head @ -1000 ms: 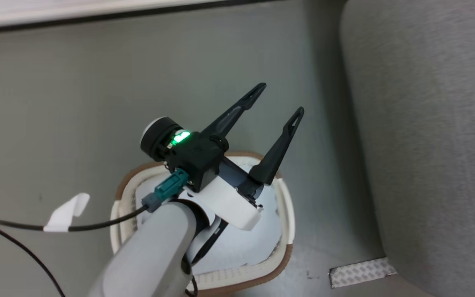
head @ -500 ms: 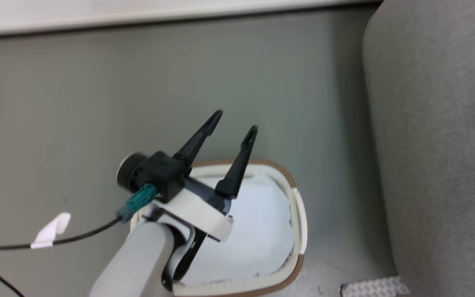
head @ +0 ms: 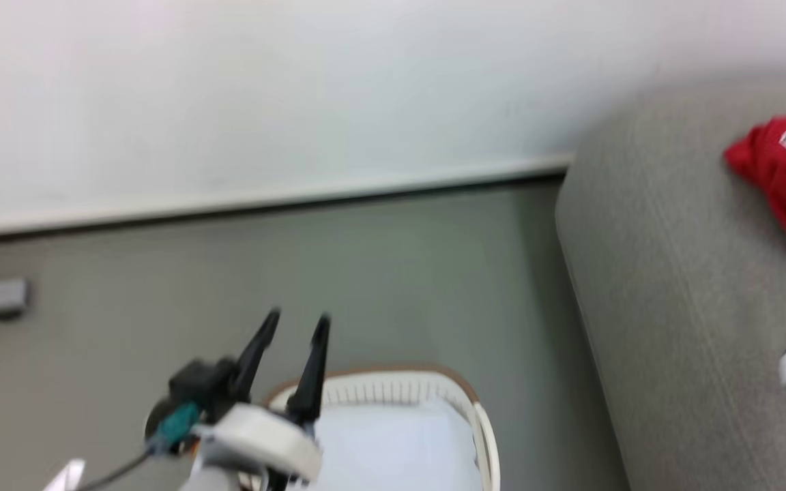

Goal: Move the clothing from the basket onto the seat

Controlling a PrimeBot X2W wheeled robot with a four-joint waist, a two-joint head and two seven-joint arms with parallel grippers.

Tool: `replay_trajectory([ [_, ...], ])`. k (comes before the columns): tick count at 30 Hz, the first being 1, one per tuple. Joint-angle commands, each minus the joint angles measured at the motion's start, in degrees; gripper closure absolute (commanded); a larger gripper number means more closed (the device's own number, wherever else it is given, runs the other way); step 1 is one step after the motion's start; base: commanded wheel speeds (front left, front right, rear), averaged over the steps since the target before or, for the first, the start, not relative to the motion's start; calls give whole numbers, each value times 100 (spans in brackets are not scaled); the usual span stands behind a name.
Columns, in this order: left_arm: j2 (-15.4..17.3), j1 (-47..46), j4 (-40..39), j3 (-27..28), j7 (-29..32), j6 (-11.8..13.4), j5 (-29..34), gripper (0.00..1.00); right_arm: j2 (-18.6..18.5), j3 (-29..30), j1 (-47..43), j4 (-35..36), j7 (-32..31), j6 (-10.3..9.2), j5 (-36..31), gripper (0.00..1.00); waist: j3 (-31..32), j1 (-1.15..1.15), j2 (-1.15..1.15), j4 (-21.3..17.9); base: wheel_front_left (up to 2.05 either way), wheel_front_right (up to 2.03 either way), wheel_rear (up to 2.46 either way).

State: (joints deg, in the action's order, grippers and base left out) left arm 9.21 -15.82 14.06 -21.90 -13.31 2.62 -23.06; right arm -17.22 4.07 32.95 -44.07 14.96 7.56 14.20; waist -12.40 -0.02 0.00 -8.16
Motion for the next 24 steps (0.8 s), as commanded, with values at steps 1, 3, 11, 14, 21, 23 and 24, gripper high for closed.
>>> replay_trajectory([
  [1,15,185,82,45,-72,18,-98,0,27,-18,-260,184,16,-15,134,0,569,2,0,177,0,0,0],
  [3,-17,439,232,133,-105,51,-172,0,131,-114,-726,590,15,-15,260,0,812,2,0,278,0,0,0],
  [11,-32,1237,471,498,-183,189,24,0,748,-365,-2268,1979,16,-15,358,0,1341,2,0,593,0,0,0],
  [14,-65,1482,402,688,-186,186,215,0,973,-445,-2684,2295,16,-15,203,0,1416,2,0,655,0,0,0],
  [21,-260,1791,382,1116,-187,79,660,0,1287,-297,-3296,2530,16,-15,-181,0,1563,2,0,740,0,0,0],
  [23,-320,1856,359,1233,-188,32,771,0,1321,-285,-3382,2516,16,-15,-327,0,1573,2,0,726,0,0,0],
  [24,-351,1885,350,1295,-188,3,810,0,1343,-279,-3404,2524,16,-15,-354,0,1571,2,0,715,0,0,0],
])
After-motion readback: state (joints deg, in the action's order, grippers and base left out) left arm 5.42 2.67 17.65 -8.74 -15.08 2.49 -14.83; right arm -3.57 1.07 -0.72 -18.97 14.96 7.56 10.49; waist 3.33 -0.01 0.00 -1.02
